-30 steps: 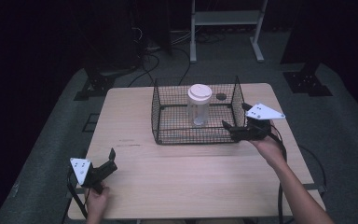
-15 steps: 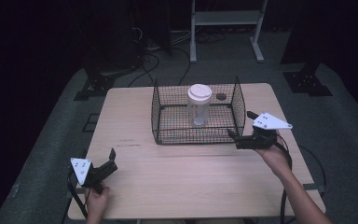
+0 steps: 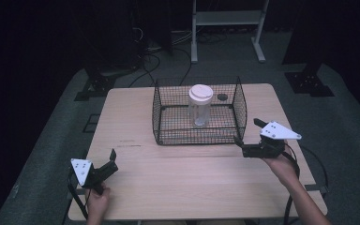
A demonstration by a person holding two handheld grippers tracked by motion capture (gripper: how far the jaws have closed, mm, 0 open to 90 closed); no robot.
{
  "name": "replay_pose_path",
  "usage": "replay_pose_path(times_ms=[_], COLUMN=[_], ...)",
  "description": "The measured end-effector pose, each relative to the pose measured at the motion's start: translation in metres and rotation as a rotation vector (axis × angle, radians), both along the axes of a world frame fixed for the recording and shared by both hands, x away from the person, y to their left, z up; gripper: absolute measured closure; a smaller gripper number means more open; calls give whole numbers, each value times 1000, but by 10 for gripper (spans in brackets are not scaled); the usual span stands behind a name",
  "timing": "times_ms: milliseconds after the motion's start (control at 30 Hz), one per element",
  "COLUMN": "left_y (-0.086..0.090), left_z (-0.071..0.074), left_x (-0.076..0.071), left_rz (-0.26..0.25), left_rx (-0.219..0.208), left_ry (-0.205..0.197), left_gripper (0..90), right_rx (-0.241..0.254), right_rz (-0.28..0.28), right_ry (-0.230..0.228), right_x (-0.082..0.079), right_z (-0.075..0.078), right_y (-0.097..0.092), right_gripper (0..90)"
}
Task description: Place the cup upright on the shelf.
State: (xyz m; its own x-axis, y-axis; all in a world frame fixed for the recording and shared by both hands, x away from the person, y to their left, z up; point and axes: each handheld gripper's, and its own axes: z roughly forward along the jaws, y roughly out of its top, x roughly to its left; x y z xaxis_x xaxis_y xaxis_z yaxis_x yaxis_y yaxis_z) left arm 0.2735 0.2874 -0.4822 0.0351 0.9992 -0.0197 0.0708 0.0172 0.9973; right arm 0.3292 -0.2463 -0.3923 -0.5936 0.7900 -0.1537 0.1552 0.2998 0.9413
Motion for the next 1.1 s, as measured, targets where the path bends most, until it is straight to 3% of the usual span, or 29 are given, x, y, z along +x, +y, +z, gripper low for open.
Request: replay_pose_path(times_ms=[800,1100], left_y=[0,-1], left_z=[0,0], left_x=[0,0], left_rz=[2,1], left_rx=[3,3], left_ry=[-3,-5], left_gripper=[0,0], right_rx=[24,33], right_rz=[-46,-56], right_ry=[31,32], right_x=[-26,-31], right_z=[-38,-44], right_y=[-19,-22], right_gripper=[40,40])
